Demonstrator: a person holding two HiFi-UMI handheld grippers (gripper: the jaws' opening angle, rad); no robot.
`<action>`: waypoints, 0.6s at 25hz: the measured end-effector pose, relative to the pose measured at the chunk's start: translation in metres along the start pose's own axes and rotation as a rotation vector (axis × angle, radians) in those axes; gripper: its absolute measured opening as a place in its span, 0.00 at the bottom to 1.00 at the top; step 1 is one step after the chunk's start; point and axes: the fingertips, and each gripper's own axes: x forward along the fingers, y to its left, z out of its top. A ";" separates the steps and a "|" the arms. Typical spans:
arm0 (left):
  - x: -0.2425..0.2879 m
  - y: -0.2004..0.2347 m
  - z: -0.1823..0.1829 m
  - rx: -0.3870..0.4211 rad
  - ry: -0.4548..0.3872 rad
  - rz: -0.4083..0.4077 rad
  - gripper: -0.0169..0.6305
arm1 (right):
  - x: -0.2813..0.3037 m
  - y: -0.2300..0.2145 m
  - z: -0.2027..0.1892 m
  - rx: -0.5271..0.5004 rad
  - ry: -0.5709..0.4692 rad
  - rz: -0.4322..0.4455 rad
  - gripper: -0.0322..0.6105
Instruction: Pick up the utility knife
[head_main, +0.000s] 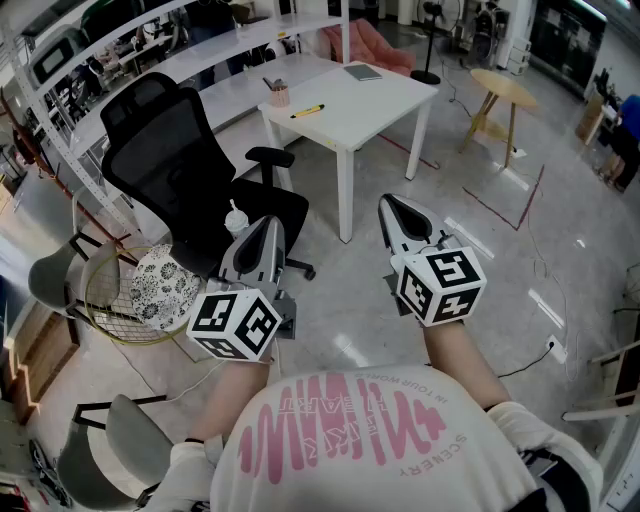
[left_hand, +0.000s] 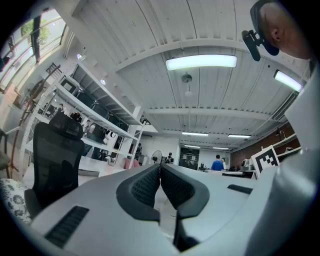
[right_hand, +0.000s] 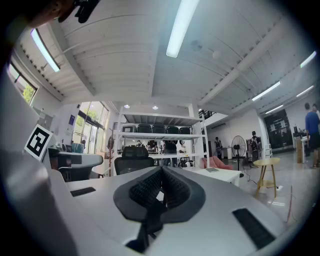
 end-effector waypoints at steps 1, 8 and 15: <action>0.002 0.001 -0.001 -0.001 -0.004 0.002 0.06 | 0.003 -0.002 -0.001 -0.001 -0.002 0.004 0.07; 0.025 0.005 -0.005 0.000 -0.007 0.014 0.06 | 0.019 -0.022 -0.003 -0.002 -0.003 0.013 0.07; 0.053 0.012 -0.009 -0.019 0.005 0.001 0.06 | 0.039 -0.042 -0.018 0.033 0.031 0.034 0.07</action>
